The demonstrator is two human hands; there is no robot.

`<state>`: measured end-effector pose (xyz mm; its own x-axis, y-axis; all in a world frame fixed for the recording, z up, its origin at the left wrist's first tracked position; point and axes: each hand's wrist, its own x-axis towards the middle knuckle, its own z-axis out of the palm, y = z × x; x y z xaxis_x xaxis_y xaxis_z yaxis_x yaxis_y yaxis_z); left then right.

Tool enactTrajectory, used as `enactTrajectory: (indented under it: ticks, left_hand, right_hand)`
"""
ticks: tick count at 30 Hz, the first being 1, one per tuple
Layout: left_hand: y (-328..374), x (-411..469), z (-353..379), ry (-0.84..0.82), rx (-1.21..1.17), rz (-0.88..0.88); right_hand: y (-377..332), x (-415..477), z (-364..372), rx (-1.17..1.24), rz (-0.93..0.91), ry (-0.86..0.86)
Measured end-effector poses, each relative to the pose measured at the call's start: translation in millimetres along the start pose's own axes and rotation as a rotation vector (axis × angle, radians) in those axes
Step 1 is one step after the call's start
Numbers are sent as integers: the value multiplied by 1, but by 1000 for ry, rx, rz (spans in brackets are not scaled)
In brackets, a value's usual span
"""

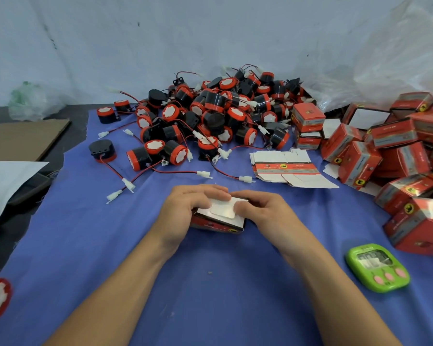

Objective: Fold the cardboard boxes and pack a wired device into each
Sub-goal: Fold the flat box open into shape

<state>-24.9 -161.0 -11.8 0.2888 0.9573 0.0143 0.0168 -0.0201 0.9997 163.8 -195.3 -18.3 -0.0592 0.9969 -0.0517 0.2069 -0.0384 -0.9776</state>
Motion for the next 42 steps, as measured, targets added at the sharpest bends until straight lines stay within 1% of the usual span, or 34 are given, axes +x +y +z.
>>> enactTrajectory:
  ticks: [5,12,14,16,18,20,26,30,34,37,39,40,42]
  left_hand:
    - [-4,-1,4,69,63,65]
    - [-9,-4,10,183,154,145]
    - [-9,-5,10,205,181,154]
    - [-8,-5,10,219,200,161]
    - [-6,-5,12,231,173,173]
    - [-2,-6,13,221,135,164]
    - [-4,-8,15,165,177,169]
    - [-2,-10,13,111,217,223]
    - [0,-11,11,95,229,252]
    - [-2,-8,12,124,238,232]
    - [-3,-8,12,154,238,218]
    - [-3,-7,13,161,237,219]
    - [-1,-8,13,159,204,216]
  right_hand:
    - [0,-3,9,-81,-53,138]
    - [-3,-7,19,-294,-126,307]
    - [-5,-8,22,-397,-148,334]
    - [-5,-9,25,-554,-182,382]
    - [-4,-9,28,-699,-239,445]
    - [-5,-9,30,-741,-293,485]
    - [-8,-13,32,-762,-395,462]
    - [-8,-15,32,-840,-393,443]
    - [-9,-17,33,-913,-410,488]
    - [-9,-17,36,-982,-432,553]
    - [-9,-17,37,-982,-450,606]
    - [-9,-17,36,-951,-432,584]
    - [-9,-18,32,-802,-318,418]
